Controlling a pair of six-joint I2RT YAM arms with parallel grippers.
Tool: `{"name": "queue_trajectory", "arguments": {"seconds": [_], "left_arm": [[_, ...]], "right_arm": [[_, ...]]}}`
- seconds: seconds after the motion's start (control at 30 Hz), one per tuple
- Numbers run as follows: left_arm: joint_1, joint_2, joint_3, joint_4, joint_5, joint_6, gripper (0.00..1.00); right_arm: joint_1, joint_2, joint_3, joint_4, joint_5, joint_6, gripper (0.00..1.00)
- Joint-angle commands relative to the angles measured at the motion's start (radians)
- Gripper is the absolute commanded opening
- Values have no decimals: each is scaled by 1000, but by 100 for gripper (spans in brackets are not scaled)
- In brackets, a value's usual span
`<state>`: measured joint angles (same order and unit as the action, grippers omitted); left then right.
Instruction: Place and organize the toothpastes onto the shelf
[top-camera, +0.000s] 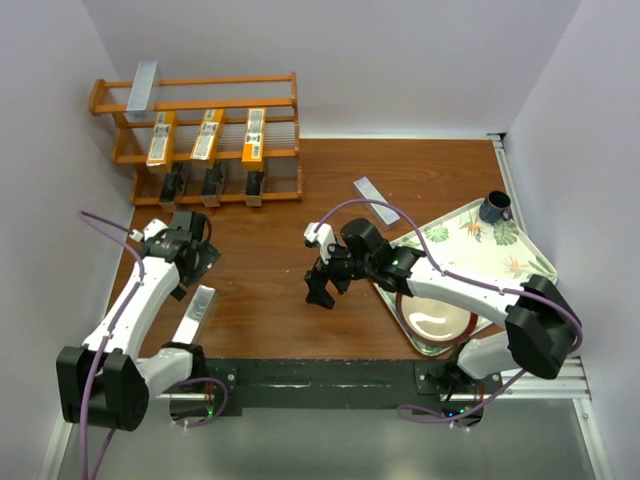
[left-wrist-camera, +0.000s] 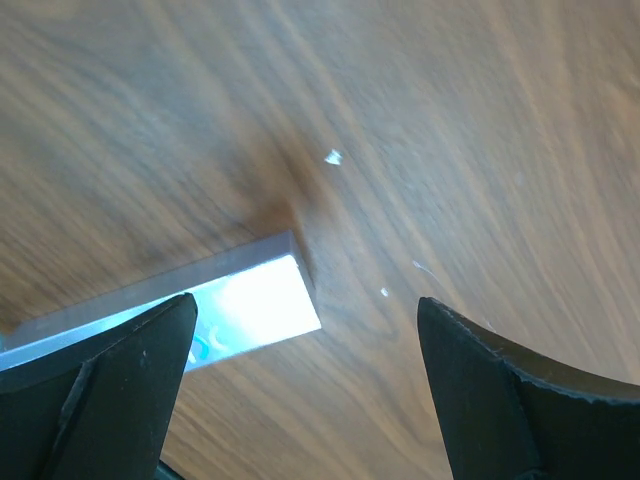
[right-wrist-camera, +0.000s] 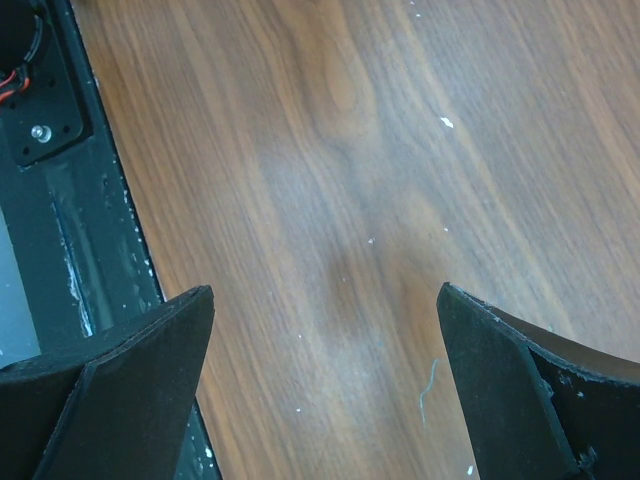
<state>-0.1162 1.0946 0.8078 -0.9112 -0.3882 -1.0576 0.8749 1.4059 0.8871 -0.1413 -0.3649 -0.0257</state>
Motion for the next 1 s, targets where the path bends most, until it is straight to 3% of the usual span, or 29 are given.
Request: {"name": "queue_trajectory", "arguments": {"seconds": [0.0, 0.2, 0.33, 0.6, 0.8, 0.97], "left_arm": [[7, 71, -5, -19, -107, -67, 98], [4, 139, -4, 86, -45, 296, 100], [3, 131, -10, 130, 0, 358, 100], [3, 255, -1, 101, 63, 346, 100], [4, 254, -50, 133, 81, 275, 100], [-19, 268, -85, 210, 210, 234, 97]], "right_arm": [[-1, -64, -19, 43, 30, 17, 99], [-2, -77, -33, 62, 15, 18, 99], [-1, -79, -33, 66, 12, 18, 98], [-1, -82, -33, 60, 23, 20, 99], [-1, -82, -36, 62, 24, 18, 98], [-2, -82, -34, 62, 27, 20, 98]]}}
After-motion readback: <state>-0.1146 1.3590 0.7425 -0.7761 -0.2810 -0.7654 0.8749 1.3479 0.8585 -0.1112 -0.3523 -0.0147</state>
